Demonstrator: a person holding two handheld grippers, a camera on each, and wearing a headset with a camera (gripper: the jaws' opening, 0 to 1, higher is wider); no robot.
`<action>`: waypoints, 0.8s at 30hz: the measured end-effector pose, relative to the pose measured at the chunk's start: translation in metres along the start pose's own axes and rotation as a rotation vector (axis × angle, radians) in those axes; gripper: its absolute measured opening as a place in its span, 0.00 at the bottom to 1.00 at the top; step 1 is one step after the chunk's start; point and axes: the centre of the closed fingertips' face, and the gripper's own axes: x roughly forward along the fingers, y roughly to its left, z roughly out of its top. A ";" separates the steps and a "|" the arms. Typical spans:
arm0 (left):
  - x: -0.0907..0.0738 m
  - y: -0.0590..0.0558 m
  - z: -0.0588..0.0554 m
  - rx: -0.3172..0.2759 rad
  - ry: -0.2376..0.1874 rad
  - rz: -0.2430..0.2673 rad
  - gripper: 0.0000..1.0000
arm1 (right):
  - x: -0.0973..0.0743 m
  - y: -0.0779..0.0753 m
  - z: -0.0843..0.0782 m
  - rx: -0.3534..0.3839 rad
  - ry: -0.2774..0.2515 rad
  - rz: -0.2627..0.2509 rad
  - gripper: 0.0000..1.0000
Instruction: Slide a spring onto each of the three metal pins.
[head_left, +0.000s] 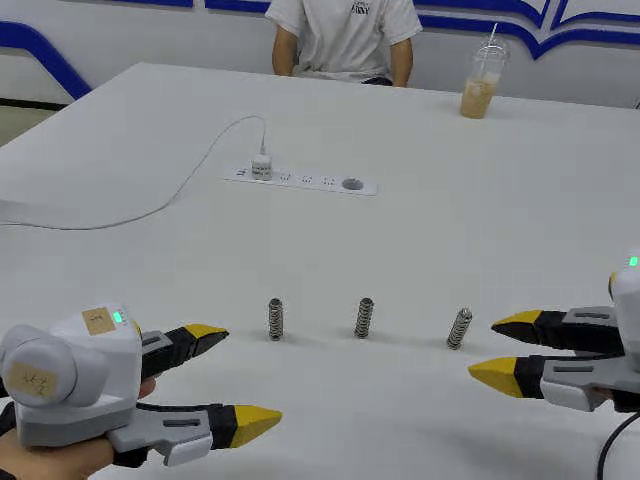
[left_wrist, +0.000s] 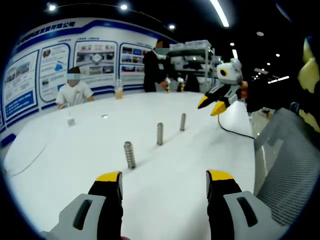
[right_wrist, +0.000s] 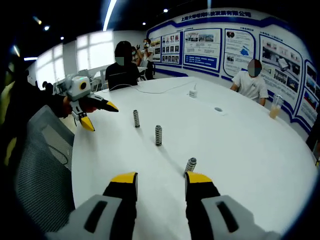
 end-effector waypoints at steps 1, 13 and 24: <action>0.000 0.000 0.000 -0.001 0.000 0.001 0.69 | -0.001 -0.001 -0.002 0.002 -0.004 -0.004 0.40; 0.000 0.000 0.000 -0.001 0.001 0.000 0.70 | -0.016 -0.012 -0.011 0.017 -0.055 -0.064 0.47; -0.002 0.001 -0.001 -0.008 -0.001 0.005 0.70 | -0.020 -0.015 -0.021 0.016 -0.080 -0.072 0.54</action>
